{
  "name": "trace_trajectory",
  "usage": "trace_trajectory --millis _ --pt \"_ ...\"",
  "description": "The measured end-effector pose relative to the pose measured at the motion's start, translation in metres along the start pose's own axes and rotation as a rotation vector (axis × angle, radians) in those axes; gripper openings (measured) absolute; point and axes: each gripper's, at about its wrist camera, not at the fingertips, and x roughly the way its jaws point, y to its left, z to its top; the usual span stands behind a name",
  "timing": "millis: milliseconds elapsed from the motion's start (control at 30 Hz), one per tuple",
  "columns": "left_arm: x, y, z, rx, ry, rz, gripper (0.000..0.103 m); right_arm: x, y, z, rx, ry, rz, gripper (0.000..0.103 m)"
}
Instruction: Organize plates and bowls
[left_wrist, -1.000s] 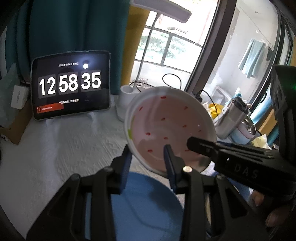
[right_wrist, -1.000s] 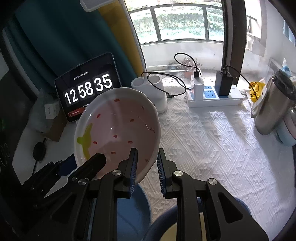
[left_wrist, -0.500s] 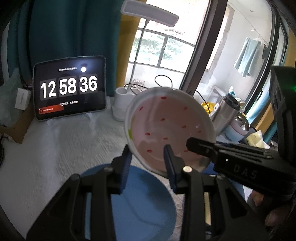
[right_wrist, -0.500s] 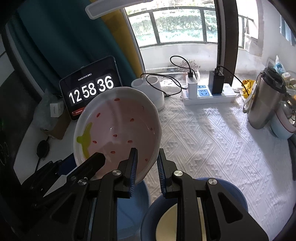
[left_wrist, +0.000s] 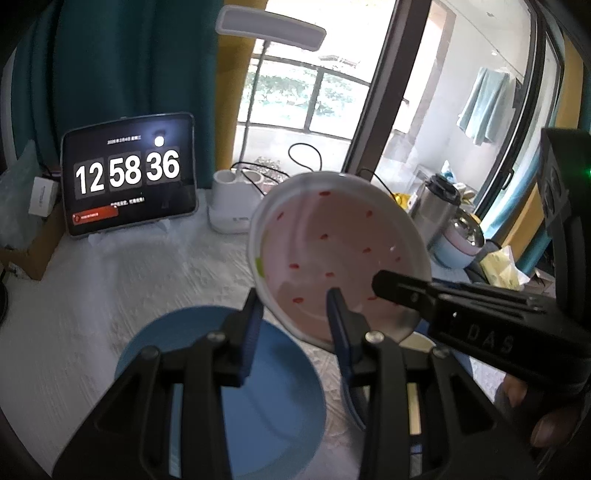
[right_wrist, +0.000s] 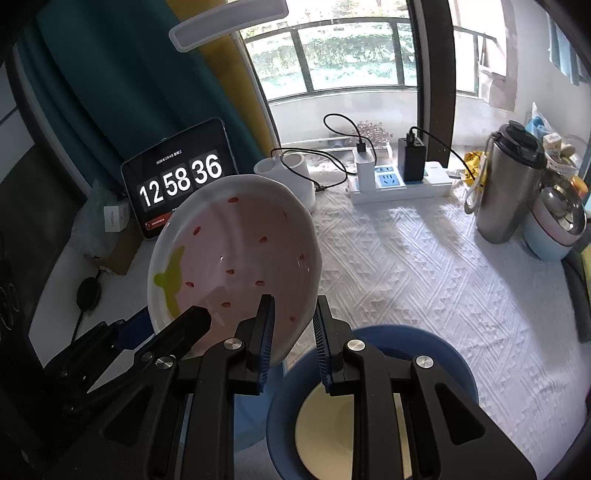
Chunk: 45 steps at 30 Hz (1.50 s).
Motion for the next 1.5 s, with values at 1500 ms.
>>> trace_trajectory --millis 1500 --pt "0.012 -0.084 -0.063 0.131 0.139 -0.061 0.036 -0.034 -0.081 -0.087 0.15 0.041 -0.047 0.023"
